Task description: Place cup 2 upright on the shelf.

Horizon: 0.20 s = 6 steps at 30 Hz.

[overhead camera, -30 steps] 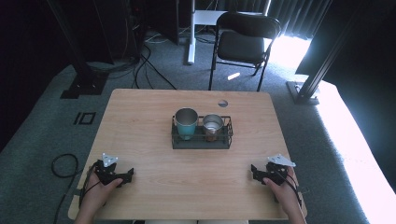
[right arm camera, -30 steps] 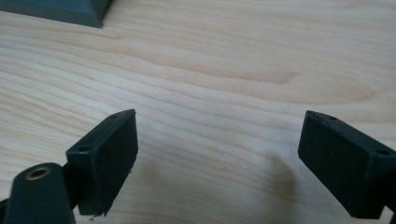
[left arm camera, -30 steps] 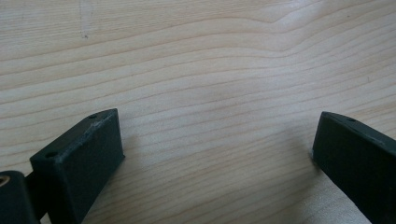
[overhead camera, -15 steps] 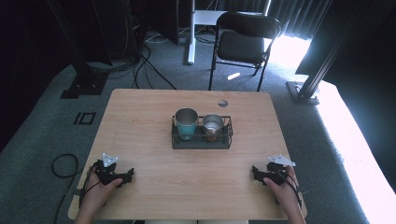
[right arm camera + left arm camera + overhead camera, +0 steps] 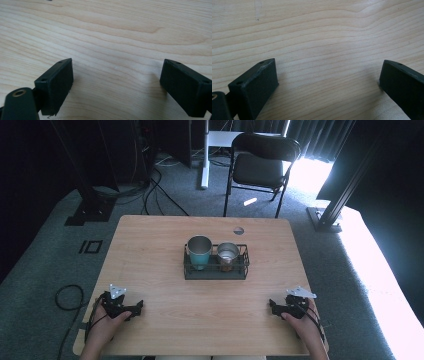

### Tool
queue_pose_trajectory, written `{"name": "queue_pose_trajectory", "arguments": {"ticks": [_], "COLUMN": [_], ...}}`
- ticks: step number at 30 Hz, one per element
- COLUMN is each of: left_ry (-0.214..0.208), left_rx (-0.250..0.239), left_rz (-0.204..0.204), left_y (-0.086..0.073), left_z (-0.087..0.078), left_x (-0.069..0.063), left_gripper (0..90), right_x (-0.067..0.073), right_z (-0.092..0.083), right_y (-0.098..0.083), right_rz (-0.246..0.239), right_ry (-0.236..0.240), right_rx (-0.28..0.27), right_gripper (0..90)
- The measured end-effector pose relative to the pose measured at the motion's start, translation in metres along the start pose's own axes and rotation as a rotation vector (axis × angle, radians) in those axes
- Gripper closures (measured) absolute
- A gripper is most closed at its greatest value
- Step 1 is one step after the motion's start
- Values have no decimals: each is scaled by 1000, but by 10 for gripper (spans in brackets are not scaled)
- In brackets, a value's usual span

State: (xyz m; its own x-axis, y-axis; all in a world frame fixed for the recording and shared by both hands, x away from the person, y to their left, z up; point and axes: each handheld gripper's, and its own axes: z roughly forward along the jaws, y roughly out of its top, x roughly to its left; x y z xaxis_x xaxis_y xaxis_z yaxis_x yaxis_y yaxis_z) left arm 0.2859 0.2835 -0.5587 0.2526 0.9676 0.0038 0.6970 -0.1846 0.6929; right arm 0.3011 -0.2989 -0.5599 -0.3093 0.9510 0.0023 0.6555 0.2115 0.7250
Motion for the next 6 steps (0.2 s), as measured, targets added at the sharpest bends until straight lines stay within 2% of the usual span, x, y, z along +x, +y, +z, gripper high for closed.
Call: {"name": "queue_pose_trajectory", "arguments": {"ticks": [6], "left_ry": [0], "left_rx": [0], "left_rz": [0], "left_y": [0], "left_z": [0], "left_x": [0], "left_gripper": [27], "right_x": [0], "right_z": [0], "right_y": [0], "right_rz": [-9], "right_ry": [12], "right_rx": [1], "right_gripper": [112]}}
